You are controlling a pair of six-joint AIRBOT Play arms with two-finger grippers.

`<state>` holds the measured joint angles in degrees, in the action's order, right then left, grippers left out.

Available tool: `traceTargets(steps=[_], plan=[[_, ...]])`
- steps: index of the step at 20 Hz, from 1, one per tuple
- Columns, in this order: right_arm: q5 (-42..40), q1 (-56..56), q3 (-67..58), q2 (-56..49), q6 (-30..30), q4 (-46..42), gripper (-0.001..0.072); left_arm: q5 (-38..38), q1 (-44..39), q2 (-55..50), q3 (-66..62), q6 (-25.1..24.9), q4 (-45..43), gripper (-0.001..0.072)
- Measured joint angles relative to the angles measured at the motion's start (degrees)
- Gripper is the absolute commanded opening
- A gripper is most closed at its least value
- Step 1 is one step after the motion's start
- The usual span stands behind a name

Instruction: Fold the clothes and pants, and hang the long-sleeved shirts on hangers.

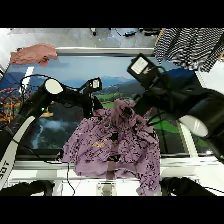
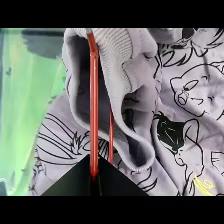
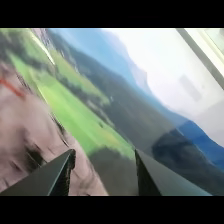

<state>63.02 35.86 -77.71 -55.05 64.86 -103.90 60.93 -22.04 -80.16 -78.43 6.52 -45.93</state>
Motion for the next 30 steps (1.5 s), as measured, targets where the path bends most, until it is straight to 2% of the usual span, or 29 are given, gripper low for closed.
traceTargets(steps=[3, 6, 10, 17, 25, 30], plan=[[2.6, -8.7, 0.1, -0.6, -15.8, 12.1, 0.0465, 1.6, 0.1, 1.9, 0.0, -1.6, 1.4, 0.0027], [4.3, -14.4, 0.1, -3.3, -28.0, 22.6, 0.0465, 3.9, 0.1, 3.1, 0.0, -3.2, 3.7, 0.0027], [6.2, -17.0, 0.1, -7.3, -37.3, 32.4, 0.0466, 5.5, -0.1, 3.7, 0.0, -4.2, 5.4, 0.0027], [9.8, -17.9, -0.3, -10.1, -44.4, 42.0, 0.0465, 6.6, -0.1, 3.8, 0.0, -4.9, 6.4, 0.0027], [17.9, -18.0, -4.9, -7.7, -44.9, 43.1, 0.046, 6.2, -0.1, 3.8, 0.0, -4.8, 6.7, 0.0027], [19.5, -18.0, -4.2, -9.4, -44.2, 43.6, 0.0459, 6.4, -0.1, 3.8, 0.0, -4.9, 7.3, 0.0028]])
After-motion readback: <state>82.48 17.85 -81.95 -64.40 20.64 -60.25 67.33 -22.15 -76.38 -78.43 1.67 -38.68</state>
